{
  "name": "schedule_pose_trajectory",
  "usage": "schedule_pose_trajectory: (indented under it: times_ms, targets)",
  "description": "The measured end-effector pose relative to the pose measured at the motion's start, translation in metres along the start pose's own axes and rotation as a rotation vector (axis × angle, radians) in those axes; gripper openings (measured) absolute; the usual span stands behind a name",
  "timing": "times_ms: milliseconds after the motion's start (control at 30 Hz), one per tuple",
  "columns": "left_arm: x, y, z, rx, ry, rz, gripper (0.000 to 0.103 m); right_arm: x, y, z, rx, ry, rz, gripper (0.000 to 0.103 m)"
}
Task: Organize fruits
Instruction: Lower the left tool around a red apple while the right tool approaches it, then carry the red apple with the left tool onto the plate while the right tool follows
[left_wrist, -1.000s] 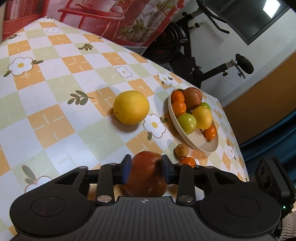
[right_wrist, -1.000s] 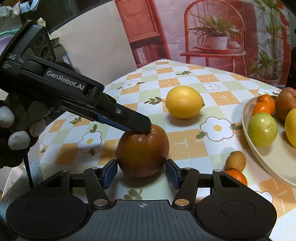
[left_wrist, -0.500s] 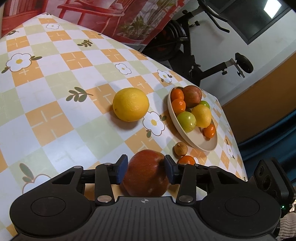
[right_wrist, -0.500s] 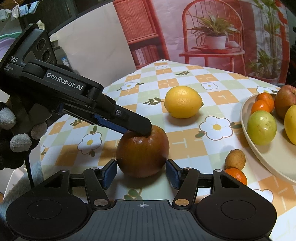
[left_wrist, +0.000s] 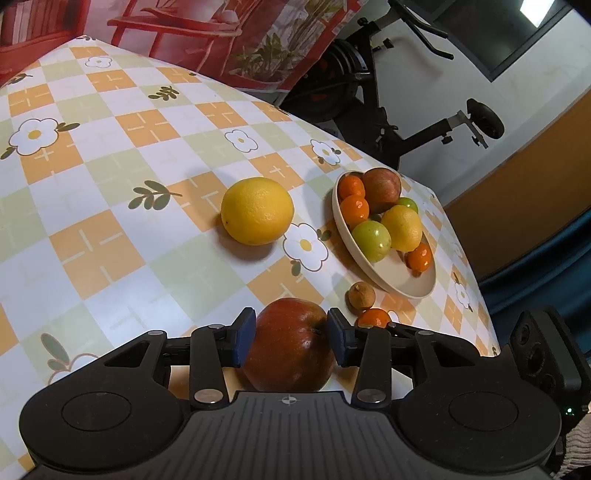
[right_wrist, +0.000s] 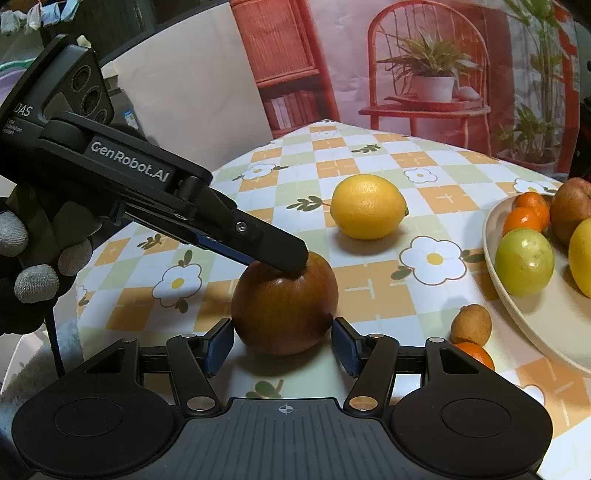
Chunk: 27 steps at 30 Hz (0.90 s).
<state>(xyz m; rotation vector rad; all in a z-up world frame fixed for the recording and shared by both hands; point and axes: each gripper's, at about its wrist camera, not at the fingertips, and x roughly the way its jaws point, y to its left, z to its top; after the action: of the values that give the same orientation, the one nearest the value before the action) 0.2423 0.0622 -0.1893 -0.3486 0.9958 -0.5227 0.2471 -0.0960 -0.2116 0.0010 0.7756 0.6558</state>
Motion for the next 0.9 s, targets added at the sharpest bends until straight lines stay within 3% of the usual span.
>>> schedule_pose_trajectory:
  times_ms: [433,900]
  targets:
    - [0.0,-0.021,0.009,0.015,-0.013,-0.006,0.045,-0.021,-0.011,-0.002,0.041,-0.072,-0.01,0.054]
    - [0.017,-0.093,0.043,0.145,-0.004,0.015,0.045,-0.067,-0.053,-0.001,0.105,-0.212,-0.044,0.054]
